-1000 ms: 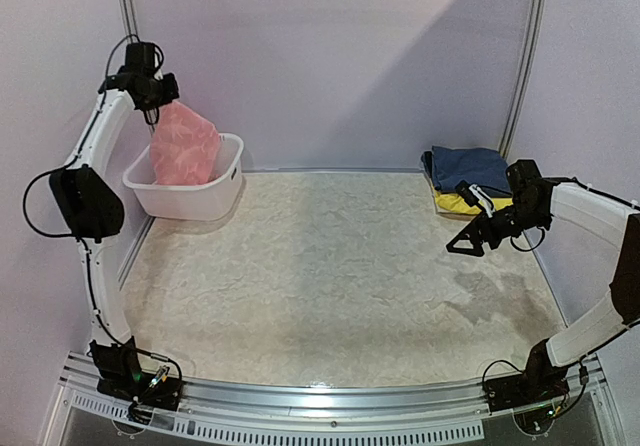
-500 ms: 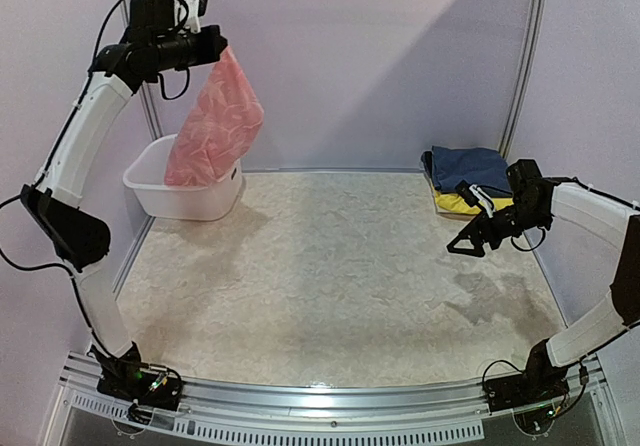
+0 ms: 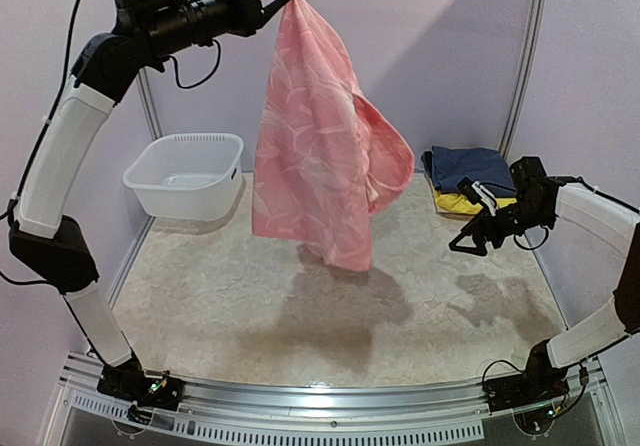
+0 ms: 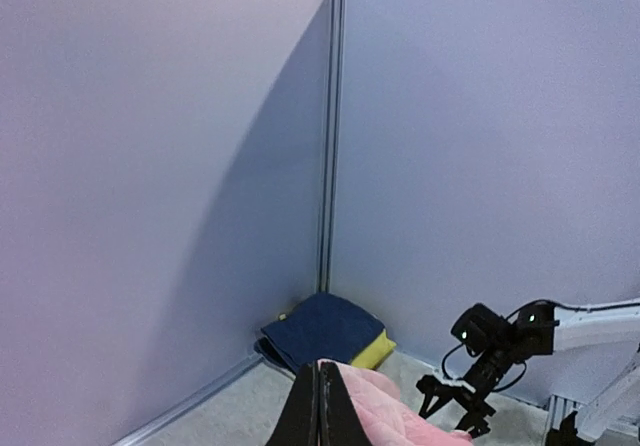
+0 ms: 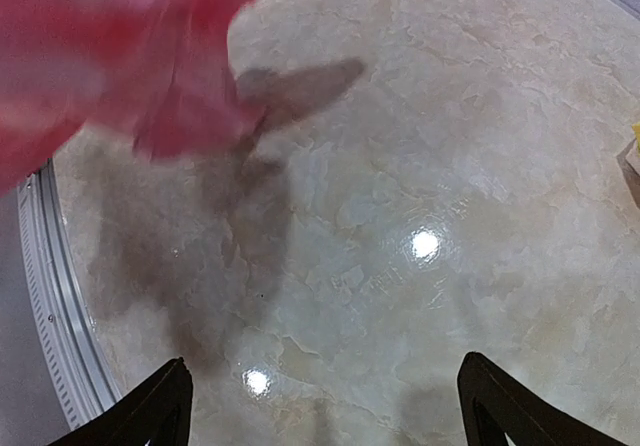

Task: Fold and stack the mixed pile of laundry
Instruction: Place the crumpled shorts at the center of the board.

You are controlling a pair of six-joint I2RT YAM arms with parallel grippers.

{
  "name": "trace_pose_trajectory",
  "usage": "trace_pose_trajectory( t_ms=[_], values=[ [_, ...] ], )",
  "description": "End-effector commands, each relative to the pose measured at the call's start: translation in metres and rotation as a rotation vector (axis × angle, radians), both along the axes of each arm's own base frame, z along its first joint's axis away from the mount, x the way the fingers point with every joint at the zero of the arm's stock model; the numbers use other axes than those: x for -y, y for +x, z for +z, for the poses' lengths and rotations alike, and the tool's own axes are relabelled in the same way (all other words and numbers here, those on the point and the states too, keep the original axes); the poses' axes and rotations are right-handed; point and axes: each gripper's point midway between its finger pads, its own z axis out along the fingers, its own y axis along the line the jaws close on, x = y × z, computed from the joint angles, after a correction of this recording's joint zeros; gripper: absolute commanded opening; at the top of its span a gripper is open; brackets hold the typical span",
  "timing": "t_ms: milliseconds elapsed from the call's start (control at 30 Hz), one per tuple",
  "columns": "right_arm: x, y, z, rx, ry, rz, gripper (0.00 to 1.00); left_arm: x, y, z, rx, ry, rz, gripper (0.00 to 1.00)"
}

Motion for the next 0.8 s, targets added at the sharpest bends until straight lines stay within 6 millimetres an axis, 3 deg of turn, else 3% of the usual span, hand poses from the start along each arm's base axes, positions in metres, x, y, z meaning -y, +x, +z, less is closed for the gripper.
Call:
trace_pose_trajectory(
  t_ms=[0, 133, 233, 333, 433, 533, 633, 767],
  values=[
    [0.006, 0.004, 0.019, 0.075, -0.028, -0.016, 0.93, 0.052, 0.039, -0.099, -0.209, 0.098, -0.033, 0.00],
    [0.012, 0.002, 0.025, 0.103, -0.049, -0.025, 0.93, 0.078, 0.083, -0.200, -0.382, 0.220, 0.038, 0.00],
    [0.013, 0.000, 0.029, 0.119, -0.061, -0.023, 0.93, 0.083, 0.120, -0.256, -0.448, 0.304, 0.116, 0.01],
    [0.012, -0.005, 0.039, 0.135, -0.062, -0.012, 0.91, 0.072, 0.159, -0.310, -0.564, 0.338, 0.183, 0.17],
    [0.007, -0.015, 0.049, 0.166, -0.073, 0.024, 0.89, 0.047, 0.179, -0.330, -0.648, 0.326, 0.243, 0.34],
    [-0.003, -0.031, 0.051, 0.176, -0.095, 0.091, 0.88, 0.032, 0.168, -0.334, -0.673, 0.329, 0.253, 0.40],
    [-0.019, -0.044, 0.042, 0.175, -0.154, 0.176, 0.88, 0.025, 0.135, -0.350, -0.727, 0.336, 0.223, 0.42],
    [-0.048, -0.046, 0.025, 0.196, -0.244, 0.293, 0.89, 0.006, 0.080, -0.409, -0.876, 0.407, 0.202, 0.41]
  ],
)
